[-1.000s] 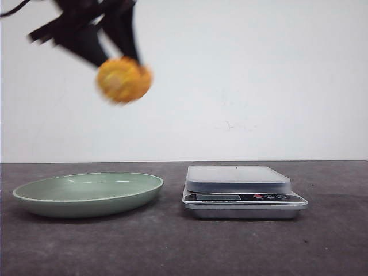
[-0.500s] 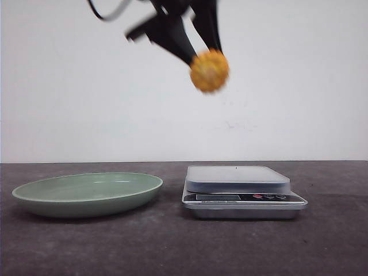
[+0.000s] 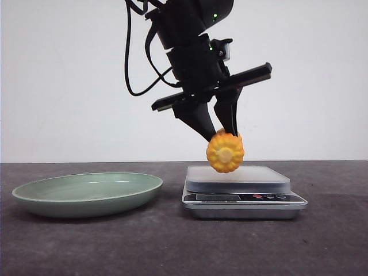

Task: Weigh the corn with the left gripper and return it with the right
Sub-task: 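Lift the corn with the left gripper and carry it over the scale, then lower the corn onto the scale and open the left gripper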

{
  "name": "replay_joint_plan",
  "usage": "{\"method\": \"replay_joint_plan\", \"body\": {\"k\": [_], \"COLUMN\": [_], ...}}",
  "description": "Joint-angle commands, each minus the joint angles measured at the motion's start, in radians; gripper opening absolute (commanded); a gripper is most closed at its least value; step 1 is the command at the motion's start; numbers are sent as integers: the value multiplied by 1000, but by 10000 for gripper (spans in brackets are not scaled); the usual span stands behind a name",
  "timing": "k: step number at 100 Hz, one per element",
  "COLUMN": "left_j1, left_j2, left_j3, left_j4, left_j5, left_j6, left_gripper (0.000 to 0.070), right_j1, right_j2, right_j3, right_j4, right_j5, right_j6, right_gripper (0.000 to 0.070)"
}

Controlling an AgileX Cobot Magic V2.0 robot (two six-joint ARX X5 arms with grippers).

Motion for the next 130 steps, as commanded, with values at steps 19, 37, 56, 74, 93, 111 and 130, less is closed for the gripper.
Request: {"method": "replay_joint_plan", "body": {"k": [19,37,56,74,93,111,130], "left_j1": [0,0,0,-3,0,49,164], "left_j2": [56,67,66,37,-83,-309,-580], "left_j3": [32,32,49,120,227,263,263], "left_j4": [24,26,24,-35,-113,-148,-269], "left_j5": [-5,-5,-5,-2,-67,-184,-289], "left_j6": [-20,-20,-19,8,80,187,210], "left_gripper": [19,241,510,524,523,514,515], "right_j1": [2,2,2,2,2,10,35], "right_j2": [3,3,3,3,3,3,4], "right_j3": [14,14,14,14,14,14,14], "right_j4": [2,-15,-15,-15,-16,-16,-16], "right_j5": [1,5,5,5,3,3,3], "right_j6": [-13,-28,-31,-31,-30,-31,-31], "right_gripper": [593,593,593,593,593,593,593]}}
